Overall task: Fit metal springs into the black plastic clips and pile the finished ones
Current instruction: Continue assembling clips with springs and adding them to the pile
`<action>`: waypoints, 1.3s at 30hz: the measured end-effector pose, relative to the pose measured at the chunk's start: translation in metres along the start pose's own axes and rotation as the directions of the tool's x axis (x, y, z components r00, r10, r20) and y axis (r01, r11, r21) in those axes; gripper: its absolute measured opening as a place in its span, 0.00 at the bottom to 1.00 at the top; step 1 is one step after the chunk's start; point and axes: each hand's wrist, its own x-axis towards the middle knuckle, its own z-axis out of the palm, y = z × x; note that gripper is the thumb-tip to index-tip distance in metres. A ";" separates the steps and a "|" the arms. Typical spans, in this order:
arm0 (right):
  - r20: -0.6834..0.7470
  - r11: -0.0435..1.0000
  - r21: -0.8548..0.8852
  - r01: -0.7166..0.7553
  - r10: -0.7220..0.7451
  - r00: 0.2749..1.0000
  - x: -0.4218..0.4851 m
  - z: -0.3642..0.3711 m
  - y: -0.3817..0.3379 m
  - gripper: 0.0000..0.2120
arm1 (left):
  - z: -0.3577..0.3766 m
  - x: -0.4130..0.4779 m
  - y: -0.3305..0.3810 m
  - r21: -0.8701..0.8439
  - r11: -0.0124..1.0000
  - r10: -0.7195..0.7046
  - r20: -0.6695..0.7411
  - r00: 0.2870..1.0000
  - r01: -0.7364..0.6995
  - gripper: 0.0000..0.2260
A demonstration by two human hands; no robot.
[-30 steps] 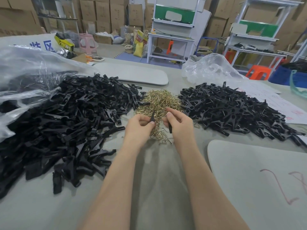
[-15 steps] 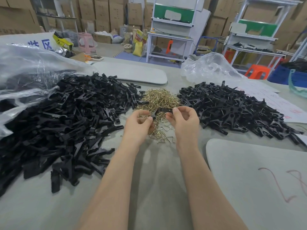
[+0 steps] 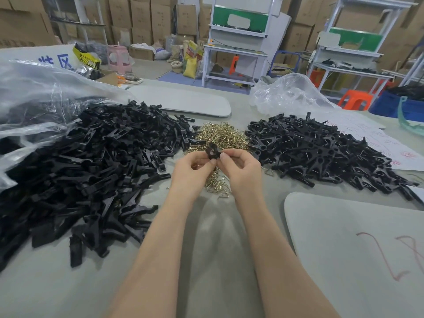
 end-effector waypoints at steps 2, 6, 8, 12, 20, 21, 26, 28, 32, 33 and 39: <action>0.003 0.999 0.036 -0.020 0.020 1.000 0.000 0.001 -0.001 0.06 | 0.001 -0.002 0.001 0.215 0.972 0.100 -0.026 0.995 -0.092 0.05; -0.027 0.988 0.151 -0.029 0.034 0.999 -0.001 0.003 -0.002 0.04 | 0.001 -0.002 0.001 0.194 0.972 0.136 -0.006 0.991 -0.132 0.09; -0.036 0.993 0.117 0.009 -0.004 0.999 -0.001 0.002 -0.002 0.05 | 0.003 -0.003 0.002 0.144 0.983 0.119 0.004 0.993 -0.118 0.06; 0.033 0.999 0.012 0.045 -0.045 0.998 -0.001 0.001 -0.003 0.09 | 0.002 -0.004 0.002 0.025 0.997 0.071 0.031 0.997 -0.072 0.07; 0.073 0.995 -0.064 0.079 -0.074 0.995 0.001 -0.006 -0.008 0.11 | 0.000 -0.004 0.001 -0.001 0.995 0.101 0.090 0.991 -0.102 0.12; 0.081 0.994 -0.074 0.080 -0.074 0.994 0.002 -0.007 -0.009 0.11 | -0.001 -0.005 0.001 0.003 0.994 0.104 0.103 0.989 -0.105 0.11; 0.099 0.995 -0.081 0.052 -0.044 0.994 0.002 -0.009 -0.011 0.13 | -0.002 -0.004 0.001 -0.052 0.995 0.097 0.148 0.984 -0.090 0.08; 0.091 0.992 -0.103 0.069 -0.060 0.994 0.002 -0.009 -0.012 0.13 | -0.002 -0.004 0.001 -0.062 0.994 0.100 0.152 0.983 -0.092 0.08; 0.085 0.985 -0.148 0.086 -0.074 0.994 0.003 -0.010 -0.013 0.11 | -0.003 -0.003 -0.001 -0.053 0.993 0.110 0.157 0.982 -0.103 0.11; 0.088 0.985 -0.151 0.088 -0.075 0.993 0.002 -0.010 -0.013 0.11 | -0.003 -0.003 -0.001 -0.055 0.993 0.112 0.155 0.982 -0.104 0.12; 0.083 0.983 -0.165 0.082 -0.070 0.994 0.002 -0.011 -0.016 0.12 | -0.002 -0.001 -0.001 -0.061 0.995 0.090 0.160 0.983 -0.081 0.15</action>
